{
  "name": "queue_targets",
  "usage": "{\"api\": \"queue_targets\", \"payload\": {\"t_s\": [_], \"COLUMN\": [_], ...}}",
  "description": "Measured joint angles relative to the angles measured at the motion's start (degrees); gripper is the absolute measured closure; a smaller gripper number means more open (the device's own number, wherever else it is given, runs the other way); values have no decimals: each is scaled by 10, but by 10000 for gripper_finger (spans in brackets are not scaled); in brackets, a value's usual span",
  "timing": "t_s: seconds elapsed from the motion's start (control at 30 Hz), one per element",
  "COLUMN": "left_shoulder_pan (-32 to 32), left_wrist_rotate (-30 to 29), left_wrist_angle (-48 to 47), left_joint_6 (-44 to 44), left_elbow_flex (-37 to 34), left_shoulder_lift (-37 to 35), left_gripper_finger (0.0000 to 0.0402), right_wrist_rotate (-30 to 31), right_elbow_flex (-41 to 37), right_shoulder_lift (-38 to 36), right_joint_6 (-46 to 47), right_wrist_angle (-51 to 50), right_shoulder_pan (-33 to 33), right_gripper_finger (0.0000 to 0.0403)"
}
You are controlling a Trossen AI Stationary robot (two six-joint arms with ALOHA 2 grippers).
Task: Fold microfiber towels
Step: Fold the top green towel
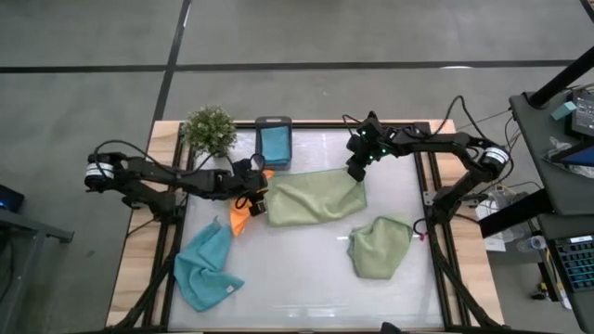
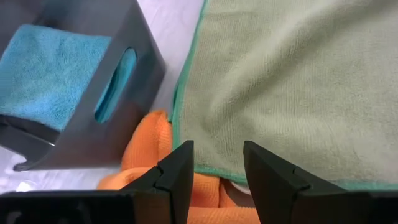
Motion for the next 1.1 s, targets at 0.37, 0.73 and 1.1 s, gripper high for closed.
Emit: {"api": "queue_targets", "payload": {"t_s": [0.37, 0.73, 1.1], "left_shoulder_pan": [0, 4, 0], "left_wrist_rotate": [-1, -4, 40], "left_wrist_angle": [33, 56, 232], "left_joint_6": [-1, -12, 92], "left_elbow_flex": [2, 2, 2], "left_shoulder_lift": [30, 30, 54], "left_gripper_finger": [276, 276, 276], "right_wrist_rotate": [2, -122, -118], "right_elbow_flex": [0, 0, -2], "right_shoulder_lift": [-88, -110, -109], "right_joint_6": [36, 44, 120], "right_wrist_angle": [-1, -22, -24], "right_shoulder_pan": [58, 188, 318], "right_gripper_finger": [394, 394, 394]}}
